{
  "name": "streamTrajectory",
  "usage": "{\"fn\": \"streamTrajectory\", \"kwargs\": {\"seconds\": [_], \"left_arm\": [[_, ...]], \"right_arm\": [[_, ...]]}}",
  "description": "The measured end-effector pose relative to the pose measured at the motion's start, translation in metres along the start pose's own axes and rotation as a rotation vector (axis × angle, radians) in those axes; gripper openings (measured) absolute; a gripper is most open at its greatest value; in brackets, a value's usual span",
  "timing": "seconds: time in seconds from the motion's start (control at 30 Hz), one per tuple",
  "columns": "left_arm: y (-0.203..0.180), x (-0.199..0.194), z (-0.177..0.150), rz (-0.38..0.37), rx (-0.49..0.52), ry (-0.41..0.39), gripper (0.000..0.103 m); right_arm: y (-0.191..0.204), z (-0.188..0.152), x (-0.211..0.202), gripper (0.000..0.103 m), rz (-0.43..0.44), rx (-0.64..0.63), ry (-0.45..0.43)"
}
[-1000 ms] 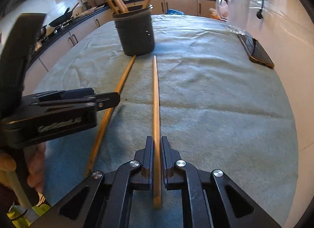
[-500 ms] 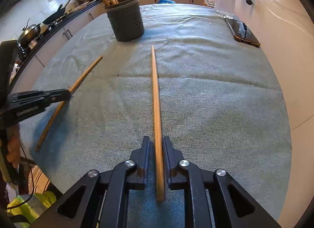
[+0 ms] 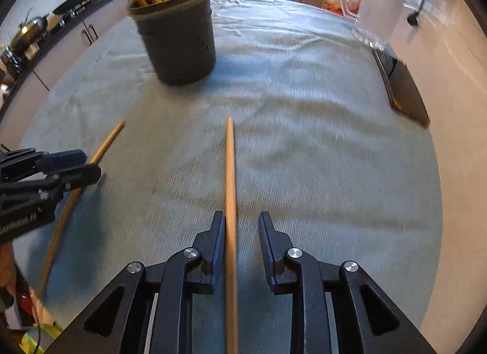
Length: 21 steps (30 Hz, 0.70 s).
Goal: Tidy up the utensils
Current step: 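Return both tools to the table and pinch one chopstick each, then lift both held chopsticks upright and carry them over the grey holder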
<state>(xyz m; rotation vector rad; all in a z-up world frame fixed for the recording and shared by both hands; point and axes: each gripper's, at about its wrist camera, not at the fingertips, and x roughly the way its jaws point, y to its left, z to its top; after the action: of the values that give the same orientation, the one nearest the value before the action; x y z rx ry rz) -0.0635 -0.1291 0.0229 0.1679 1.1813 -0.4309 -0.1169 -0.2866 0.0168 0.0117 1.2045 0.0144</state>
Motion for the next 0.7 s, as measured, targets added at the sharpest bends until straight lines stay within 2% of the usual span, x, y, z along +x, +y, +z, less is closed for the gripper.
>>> {"fn": "streamTrajectory", "kwargs": {"seconds": [0.2,0.23,0.27,0.4,0.5,0.7], "left_arm": [[-0.014,0.006,0.010,0.039,0.055,-0.002,0.034],[-0.016,0.007,0.011,0.046,0.064,-0.006,0.018],[-0.019,0.007,0.010,0.057,0.079,-0.015,0.004],[-0.012,0.001,0.008,0.024,0.046,-0.049,0.005],[-0.004,-0.028,0.004,0.008,0.030,-0.134,0.005],[0.001,-0.108,-0.013,-0.031,0.006,-0.348,0.005]], "right_arm": [[0.006,0.029,0.011,0.023,-0.008,0.003,0.018],[0.005,0.033,0.012,0.019,0.003,0.014,0.021],[0.004,0.035,0.013,0.008,0.002,0.018,0.018],[0.006,0.036,0.011,0.006,0.002,0.019,-0.009],[0.001,0.034,-0.012,0.006,0.035,0.051,-0.090],[0.002,0.016,-0.091,0.007,0.082,0.058,-0.317]]}}
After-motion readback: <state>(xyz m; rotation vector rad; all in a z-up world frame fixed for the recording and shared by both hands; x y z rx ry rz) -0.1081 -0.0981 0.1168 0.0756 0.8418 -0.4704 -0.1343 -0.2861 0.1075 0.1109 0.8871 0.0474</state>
